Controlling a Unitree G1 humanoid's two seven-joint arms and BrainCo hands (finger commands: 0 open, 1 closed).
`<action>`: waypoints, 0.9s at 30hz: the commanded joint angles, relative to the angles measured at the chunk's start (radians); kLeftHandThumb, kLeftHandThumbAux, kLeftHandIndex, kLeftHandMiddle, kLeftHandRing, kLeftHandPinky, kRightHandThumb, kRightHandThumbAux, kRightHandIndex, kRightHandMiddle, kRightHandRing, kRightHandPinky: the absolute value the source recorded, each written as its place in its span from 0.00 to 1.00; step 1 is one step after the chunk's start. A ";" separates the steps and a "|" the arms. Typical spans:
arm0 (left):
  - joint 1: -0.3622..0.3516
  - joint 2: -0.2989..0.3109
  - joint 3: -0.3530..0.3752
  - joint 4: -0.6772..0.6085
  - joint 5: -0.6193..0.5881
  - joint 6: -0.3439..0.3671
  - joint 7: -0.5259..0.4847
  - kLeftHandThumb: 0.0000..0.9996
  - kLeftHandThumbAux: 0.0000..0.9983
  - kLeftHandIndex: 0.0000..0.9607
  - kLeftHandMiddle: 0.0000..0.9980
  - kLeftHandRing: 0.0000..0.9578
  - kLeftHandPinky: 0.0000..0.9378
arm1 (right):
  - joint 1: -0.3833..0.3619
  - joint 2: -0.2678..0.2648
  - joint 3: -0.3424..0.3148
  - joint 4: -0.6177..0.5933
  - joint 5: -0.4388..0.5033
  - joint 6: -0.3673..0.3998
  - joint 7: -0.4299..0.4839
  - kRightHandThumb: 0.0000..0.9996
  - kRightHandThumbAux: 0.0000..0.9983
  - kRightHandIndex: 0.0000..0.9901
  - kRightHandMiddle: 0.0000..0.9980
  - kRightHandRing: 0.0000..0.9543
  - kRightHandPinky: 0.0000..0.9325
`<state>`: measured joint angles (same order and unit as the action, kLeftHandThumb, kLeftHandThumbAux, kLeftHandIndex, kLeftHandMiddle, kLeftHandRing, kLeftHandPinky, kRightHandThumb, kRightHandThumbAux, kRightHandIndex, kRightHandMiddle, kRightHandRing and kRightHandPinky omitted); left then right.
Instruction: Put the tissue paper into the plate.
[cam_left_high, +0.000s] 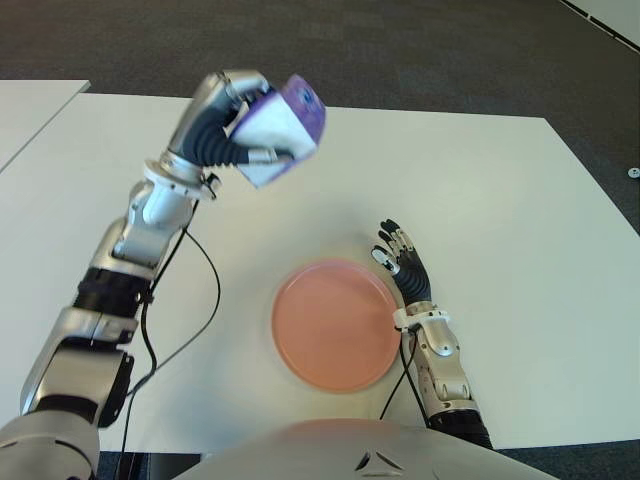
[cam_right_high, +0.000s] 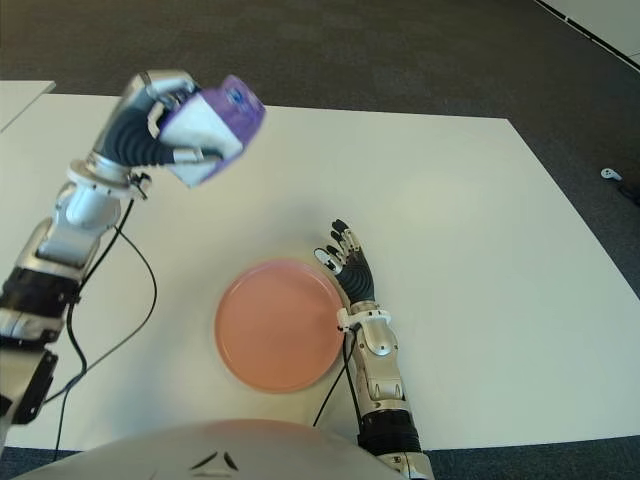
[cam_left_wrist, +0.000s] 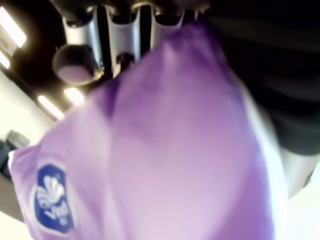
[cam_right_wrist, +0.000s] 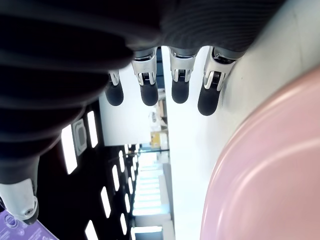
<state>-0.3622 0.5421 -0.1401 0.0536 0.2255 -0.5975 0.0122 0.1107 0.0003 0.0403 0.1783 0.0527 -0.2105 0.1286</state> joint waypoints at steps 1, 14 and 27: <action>0.097 -0.012 -0.026 -0.102 -0.071 -0.023 -0.101 0.74 0.69 0.46 0.85 0.90 0.94 | 0.060 0.003 0.009 0.082 -0.005 0.073 0.001 0.00 0.56 0.00 0.00 0.00 0.00; 0.184 0.002 -0.089 -0.127 -0.310 -0.029 -0.412 0.74 0.69 0.46 0.83 0.87 0.88 | 0.058 0.002 0.007 0.086 -0.004 0.067 0.002 0.00 0.58 0.00 0.00 0.00 0.00; 0.227 0.019 -0.089 -0.121 0.015 -0.071 -0.439 0.73 0.70 0.46 0.83 0.87 0.87 | 0.053 0.010 0.006 0.105 -0.009 0.050 -0.009 0.00 0.57 0.00 0.00 0.00 0.00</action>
<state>-0.1543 0.5700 -0.2202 -0.0595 0.1932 -0.6716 -0.4368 0.1072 0.0055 0.0405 0.1953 0.0492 -0.2298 0.1247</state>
